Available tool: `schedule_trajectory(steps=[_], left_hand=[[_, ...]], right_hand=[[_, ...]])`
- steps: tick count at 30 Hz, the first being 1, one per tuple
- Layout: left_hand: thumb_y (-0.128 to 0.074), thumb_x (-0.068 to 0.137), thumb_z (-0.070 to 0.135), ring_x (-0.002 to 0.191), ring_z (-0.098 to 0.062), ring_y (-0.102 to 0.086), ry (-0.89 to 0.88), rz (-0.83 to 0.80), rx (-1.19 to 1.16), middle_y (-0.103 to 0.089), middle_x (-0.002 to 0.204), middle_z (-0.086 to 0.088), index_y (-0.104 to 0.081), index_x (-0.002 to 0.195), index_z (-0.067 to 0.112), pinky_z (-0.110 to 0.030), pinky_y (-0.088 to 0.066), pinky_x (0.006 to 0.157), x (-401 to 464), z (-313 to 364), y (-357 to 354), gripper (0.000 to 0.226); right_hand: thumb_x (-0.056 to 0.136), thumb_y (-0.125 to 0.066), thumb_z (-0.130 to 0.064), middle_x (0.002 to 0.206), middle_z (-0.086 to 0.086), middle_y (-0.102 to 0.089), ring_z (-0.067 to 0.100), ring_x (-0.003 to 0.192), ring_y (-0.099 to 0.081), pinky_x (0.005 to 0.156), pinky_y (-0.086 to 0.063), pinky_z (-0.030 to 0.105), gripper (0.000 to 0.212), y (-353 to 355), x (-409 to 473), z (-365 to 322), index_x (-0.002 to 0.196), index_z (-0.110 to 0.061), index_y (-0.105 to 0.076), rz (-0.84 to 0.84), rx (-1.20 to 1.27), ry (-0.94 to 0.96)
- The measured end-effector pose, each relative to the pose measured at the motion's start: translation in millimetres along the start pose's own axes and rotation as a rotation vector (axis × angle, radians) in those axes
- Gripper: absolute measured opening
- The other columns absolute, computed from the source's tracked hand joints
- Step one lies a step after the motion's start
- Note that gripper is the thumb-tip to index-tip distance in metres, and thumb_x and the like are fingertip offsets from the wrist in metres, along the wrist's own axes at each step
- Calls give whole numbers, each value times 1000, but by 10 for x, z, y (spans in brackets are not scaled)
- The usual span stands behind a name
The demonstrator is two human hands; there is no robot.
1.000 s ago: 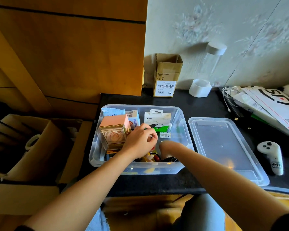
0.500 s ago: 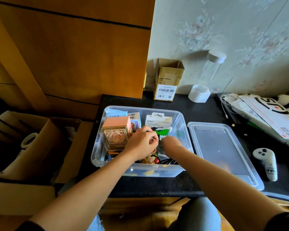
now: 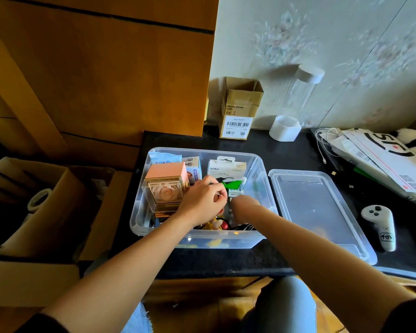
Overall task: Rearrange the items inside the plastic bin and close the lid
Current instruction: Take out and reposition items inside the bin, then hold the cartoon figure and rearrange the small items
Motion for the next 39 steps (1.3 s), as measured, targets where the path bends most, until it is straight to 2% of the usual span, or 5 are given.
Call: schedule_trajectory(steps=[7,20,26,35,39], left_hand=[[-51,91,28,103,-10,-46,11,3,14,-51,115,6,-64,89,25,-25,-47,74,0,6,6,14],[-52,91,27,104,-11,-44,11,-15,32,-49,118,5,-63,91,25,-25,-46,78,-18,16,-5,11],[-52,91,22,111,-14,-42,-2,16,19,-48,117,4,-60,87,23,-24,-35,88,-209,94,-29,9],[-50,93,24,115,-14,-40,20,-14,37,-44,121,6,-60,94,26,-22,-32,88,-464,154,-57,10],[-57,88,32,116,-18,-41,28,-71,67,-42,125,4,-58,100,28,-24,-32,88,-503,192,-51,13]], right_hand=[[88,-54,1,113,11,-62,27,105,-60,77,-48,29,26,191,-11,55,113,-4,-58,145,-67,-71],[86,-59,-7,103,9,-64,25,95,-63,68,-46,27,20,204,-77,67,105,-6,-60,149,33,-83],[81,-71,-22,104,7,-64,25,96,-63,65,-45,28,31,30,-168,16,106,-8,-60,78,48,-50],[80,-70,-21,102,7,-63,26,96,-61,69,-46,29,32,-272,-348,-85,108,-8,-61,-86,34,38],[82,-66,-24,88,10,-56,25,80,-50,69,-43,29,33,-264,-432,-187,109,-6,-61,-160,28,131]])
Point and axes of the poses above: each hand's wrist, its own x-axis towards the middle knuckle, its own y-axis out of the back of the hand, z = x × y, the point moved 8 cm from there along x, towards the middle knuckle
